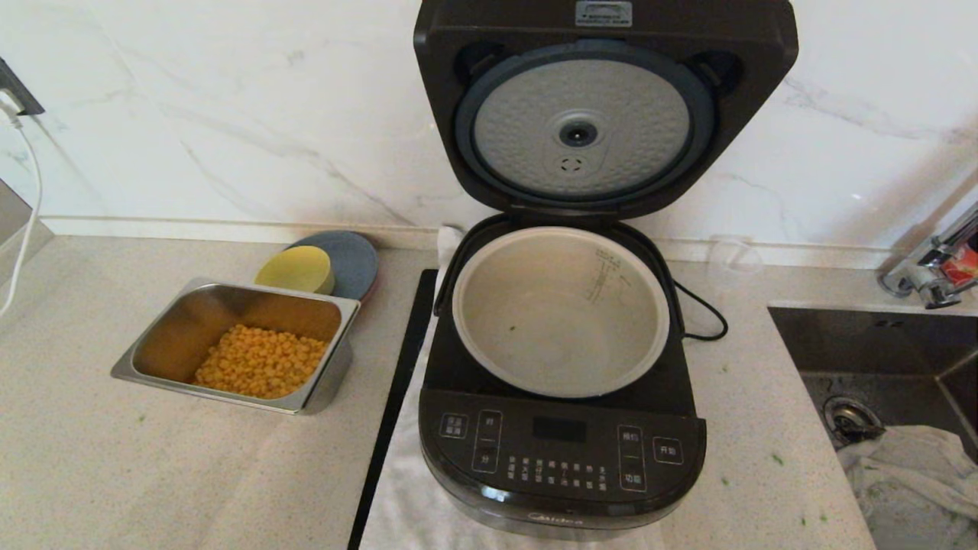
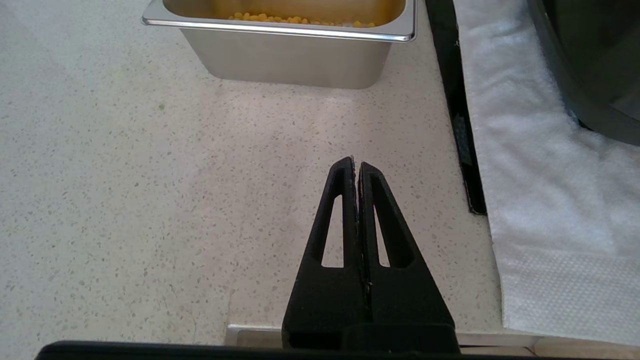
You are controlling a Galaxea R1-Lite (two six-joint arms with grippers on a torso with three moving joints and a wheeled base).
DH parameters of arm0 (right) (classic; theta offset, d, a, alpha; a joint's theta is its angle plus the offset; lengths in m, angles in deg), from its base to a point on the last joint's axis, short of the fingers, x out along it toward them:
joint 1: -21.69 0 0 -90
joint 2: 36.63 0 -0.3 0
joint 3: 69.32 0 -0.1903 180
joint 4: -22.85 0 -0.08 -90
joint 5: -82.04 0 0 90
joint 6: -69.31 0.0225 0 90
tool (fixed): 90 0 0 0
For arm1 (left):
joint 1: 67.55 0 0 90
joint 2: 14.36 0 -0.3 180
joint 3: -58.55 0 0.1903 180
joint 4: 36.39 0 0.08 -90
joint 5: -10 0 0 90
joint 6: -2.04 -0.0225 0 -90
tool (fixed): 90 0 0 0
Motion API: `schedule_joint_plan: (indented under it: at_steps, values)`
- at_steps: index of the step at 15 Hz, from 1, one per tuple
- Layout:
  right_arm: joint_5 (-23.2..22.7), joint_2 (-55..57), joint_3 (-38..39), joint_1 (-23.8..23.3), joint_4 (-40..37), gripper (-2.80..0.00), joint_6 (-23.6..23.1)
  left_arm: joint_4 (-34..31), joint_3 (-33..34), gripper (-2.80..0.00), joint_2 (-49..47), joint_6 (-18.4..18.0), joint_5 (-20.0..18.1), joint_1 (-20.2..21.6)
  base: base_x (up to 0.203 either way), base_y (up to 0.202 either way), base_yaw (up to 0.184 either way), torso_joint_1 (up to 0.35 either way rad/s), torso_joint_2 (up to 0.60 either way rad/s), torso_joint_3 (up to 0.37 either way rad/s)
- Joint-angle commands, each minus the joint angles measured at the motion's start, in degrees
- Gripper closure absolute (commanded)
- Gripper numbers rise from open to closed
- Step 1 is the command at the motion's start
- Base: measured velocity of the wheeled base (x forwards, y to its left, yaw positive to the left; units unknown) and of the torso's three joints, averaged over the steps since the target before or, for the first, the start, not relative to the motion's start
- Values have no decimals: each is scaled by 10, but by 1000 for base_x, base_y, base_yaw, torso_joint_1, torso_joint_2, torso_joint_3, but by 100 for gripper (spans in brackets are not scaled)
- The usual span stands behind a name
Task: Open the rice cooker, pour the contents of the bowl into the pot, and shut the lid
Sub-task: Fill a bowl with water from the tap
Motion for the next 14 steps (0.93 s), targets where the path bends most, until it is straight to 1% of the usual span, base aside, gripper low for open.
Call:
schedule_joint_plan:
  at_steps: [1,5,9,12,14]
  values:
    - [-18,16,-22,-3,-25,0,2,0,0,0,1,0,0,0,0,0,0,0,0,0]
    - [-20,7,-15,-3,-30,0,3,0,0,0,1,0,0,0,0,0,0,0,0,0]
    - [-22,-9,-19,-3,-63,0,0,0,0,0,1,0,0,0,0,0,0,0,0,0]
    - [-29,-57,14,4,-72,0,-7,0,0,0,1,0,0,0,0,0,0,0,0,0]
    - [-37,-101,51,24,-81,0,-20,0,0,0,1,0,0,0,0,0,0,0,0,0]
